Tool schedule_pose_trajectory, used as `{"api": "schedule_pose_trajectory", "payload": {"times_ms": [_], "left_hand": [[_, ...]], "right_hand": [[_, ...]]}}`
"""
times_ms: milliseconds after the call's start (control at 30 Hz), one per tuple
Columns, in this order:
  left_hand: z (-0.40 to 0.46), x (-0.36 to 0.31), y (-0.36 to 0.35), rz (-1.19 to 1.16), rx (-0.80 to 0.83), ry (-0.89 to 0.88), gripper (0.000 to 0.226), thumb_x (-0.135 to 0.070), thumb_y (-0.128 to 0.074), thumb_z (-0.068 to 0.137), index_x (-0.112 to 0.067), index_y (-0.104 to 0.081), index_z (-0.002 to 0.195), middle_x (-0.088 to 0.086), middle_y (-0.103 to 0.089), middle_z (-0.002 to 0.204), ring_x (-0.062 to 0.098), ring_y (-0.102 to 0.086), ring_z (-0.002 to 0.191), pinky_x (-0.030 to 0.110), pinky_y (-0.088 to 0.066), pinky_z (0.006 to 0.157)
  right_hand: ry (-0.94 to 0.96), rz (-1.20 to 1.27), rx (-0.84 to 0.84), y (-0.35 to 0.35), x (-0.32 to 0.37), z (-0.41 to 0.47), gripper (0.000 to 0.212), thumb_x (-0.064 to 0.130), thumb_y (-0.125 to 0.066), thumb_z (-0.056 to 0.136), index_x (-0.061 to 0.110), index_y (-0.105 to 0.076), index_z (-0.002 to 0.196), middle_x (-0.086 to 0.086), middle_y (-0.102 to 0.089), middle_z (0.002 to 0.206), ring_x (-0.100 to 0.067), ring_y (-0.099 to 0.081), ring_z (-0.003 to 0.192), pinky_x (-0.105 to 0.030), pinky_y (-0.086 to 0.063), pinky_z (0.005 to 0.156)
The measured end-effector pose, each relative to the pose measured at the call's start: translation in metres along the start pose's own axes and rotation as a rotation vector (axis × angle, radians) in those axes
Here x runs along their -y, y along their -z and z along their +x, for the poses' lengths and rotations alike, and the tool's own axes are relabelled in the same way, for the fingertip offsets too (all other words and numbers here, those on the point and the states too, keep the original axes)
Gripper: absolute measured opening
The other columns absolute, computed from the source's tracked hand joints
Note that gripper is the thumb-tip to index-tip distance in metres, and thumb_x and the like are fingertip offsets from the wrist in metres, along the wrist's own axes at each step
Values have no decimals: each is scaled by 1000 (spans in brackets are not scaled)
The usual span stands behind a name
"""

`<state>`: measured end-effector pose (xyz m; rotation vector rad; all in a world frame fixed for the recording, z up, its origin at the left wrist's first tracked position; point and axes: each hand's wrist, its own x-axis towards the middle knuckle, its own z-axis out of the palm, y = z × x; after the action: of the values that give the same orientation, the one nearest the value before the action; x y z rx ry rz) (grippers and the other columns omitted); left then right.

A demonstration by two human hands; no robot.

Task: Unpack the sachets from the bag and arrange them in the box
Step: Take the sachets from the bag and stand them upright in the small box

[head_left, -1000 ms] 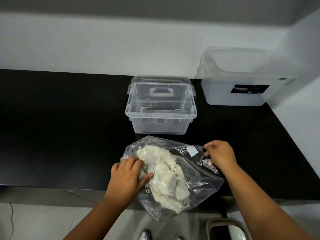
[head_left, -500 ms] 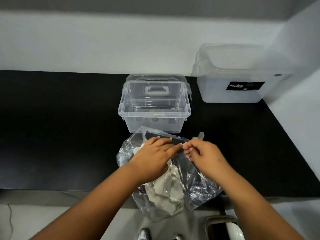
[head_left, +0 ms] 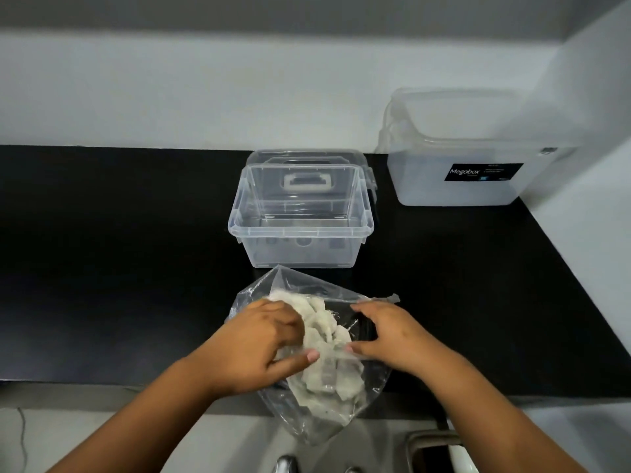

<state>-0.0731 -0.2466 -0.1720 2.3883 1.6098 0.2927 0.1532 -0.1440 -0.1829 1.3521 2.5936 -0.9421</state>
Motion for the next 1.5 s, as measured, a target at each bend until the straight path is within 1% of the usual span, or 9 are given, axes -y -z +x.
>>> {"api": "schedule_pose_trajectory", "payload": {"times_ms": [100, 267, 467, 600, 700, 833, 1100, 1367, 1500], "left_hand": [[-10, -1, -10, -2, -50, 75, 60, -55, -21, 100, -25, -69, 81, -15, -61, 84, 1, -53, 84, 23, -40, 86], [-16, -3, -37, 30, -74, 172, 34, -56, -49, 88, -29, -64, 74, -17, -58, 87, 6, -54, 81, 27, -49, 74], [-4, -19, -47, -57, -51, 371, 49, -63, -55, 78, -28, -45, 112, -13, -42, 111, 7, -45, 102, 19, -38, 84], [10, -17, -40, -133, -36, 419, 54, -60, -60, 77, -30, -41, 118, -14, -42, 115, 6, -44, 107, 23, -42, 87], [18, -15, -34, -231, -59, 486, 39, -56, -60, 81, -29, -48, 107, -13, -49, 105, 7, -50, 97, 23, -44, 78], [32, -10, -34, -256, -141, 467, 23, -38, -53, 93, -24, -61, 108, -7, -58, 104, 14, -56, 97, 28, -47, 82], [46, -12, -47, -132, -91, 419, 34, -36, -60, 89, -26, -58, 122, -8, -53, 116, 15, -46, 110, 31, -43, 93], [42, -15, -44, -370, -164, 539, 17, -24, -70, 83, -26, -54, 88, -12, -51, 79, 9, -50, 74, 18, -36, 61], [39, -16, -35, -520, -166, 596, 11, -20, -67, 87, -24, -57, 88, -5, -61, 77, 6, -53, 66, 12, -40, 58]], "right_hand": [[40, -30, 44, 5, 2, 2, 87, 46, -78, 74, 22, -35, 147, 4, -40, 149, -12, -34, 137, -20, -20, 111], [6, -93, 149, 10, -3, 13, 107, 48, -79, 71, 17, -17, 153, 1, -19, 160, -15, -17, 147, -24, -11, 117], [-3, -157, 217, 18, -11, 29, 115, 47, -81, 70, 18, -8, 155, 4, -10, 162, -12, -9, 149, -26, -9, 120], [-27, -84, 109, 26, -10, 29, 90, 36, -80, 75, 22, -32, 150, 5, -32, 155, -13, -30, 142, -23, -22, 114], [2, -27, -96, 27, -5, 23, 43, 29, -73, 83, 23, -62, 124, 9, -61, 120, -8, -55, 111, -17, -40, 92], [-21, 79, -211, 21, 2, 16, 7, 24, -70, 86, 22, -74, 92, 16, -61, 84, 1, -56, 79, -9, -40, 70], [-107, 109, -227, -7, 8, 25, 7, 25, -70, 85, 23, -74, 79, 12, -68, 79, 2, -60, 73, -12, -46, 65], [-169, 163, -286, -22, 8, 30, 11, 32, -74, 81, 25, -71, 73, 10, -66, 76, -4, -61, 71, -24, -53, 66], [-102, 239, -322, -15, 9, 24, 6, 24, -71, 83, 23, -69, 77, 10, -67, 77, -5, -62, 71, -29, -55, 69]]}}
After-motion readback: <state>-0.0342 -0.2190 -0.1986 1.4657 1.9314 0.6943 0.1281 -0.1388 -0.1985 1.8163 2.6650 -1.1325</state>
